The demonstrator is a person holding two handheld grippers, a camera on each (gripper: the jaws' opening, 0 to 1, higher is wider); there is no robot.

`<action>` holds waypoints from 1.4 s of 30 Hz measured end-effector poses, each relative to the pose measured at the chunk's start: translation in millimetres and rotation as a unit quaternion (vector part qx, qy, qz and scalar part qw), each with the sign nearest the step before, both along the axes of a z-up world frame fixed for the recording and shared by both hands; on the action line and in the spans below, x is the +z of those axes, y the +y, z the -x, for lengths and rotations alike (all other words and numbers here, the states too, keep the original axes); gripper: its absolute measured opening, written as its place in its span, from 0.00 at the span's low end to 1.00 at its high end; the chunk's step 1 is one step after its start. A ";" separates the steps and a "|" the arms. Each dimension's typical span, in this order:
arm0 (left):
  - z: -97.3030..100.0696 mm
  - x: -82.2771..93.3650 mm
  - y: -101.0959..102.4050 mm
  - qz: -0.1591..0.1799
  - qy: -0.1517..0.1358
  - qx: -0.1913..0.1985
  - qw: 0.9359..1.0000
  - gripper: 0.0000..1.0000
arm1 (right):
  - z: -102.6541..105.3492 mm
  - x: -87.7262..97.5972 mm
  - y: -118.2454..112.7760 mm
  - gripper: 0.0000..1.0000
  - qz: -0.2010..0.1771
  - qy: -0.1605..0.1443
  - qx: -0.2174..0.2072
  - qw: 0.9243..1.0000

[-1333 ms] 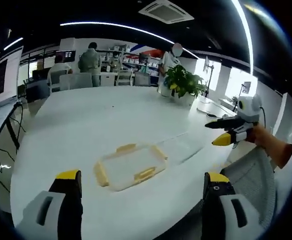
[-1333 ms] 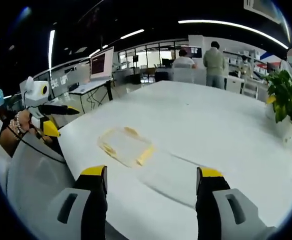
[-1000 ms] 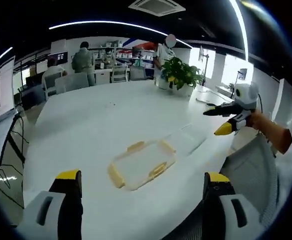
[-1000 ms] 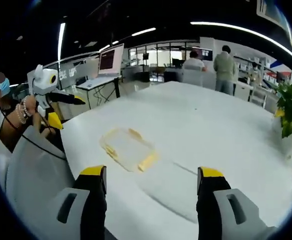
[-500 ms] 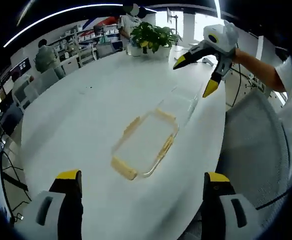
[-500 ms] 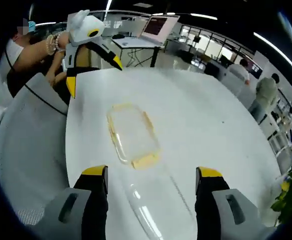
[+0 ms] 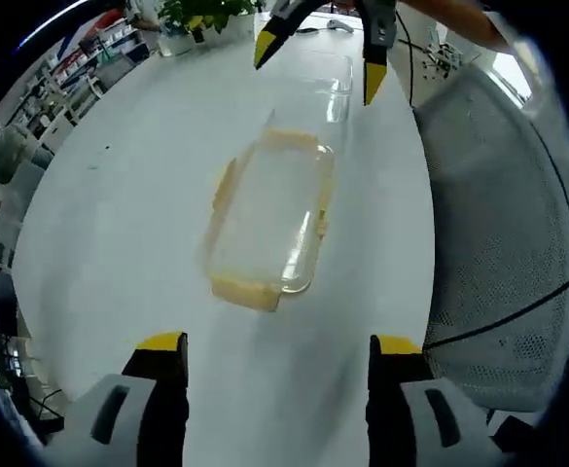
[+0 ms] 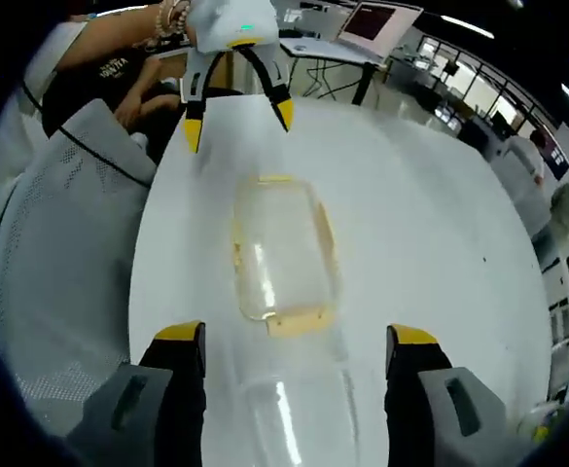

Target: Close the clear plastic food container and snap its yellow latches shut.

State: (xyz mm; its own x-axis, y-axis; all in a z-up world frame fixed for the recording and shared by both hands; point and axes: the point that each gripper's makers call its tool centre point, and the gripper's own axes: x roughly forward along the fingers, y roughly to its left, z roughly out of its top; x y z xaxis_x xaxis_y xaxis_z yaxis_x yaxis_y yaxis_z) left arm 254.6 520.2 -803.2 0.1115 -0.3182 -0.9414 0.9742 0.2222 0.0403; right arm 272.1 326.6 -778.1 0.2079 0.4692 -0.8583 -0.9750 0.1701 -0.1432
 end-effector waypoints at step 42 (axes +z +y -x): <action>-37.9 -43.2 -26.1 -0.039 0.015 -0.116 0.992 0.41 | -11.3 -69.9 8.8 0.37 0.098 0.103 0.071 0.987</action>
State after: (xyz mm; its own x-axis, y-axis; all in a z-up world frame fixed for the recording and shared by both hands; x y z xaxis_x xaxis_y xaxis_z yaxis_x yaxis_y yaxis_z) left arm 292.5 494.1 -846.4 0.0150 -0.2577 -0.9661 0.9998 -0.0116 0.0186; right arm 283.4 335.4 -848.0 -0.0363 0.3018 -0.9527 -0.9989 0.0183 0.0439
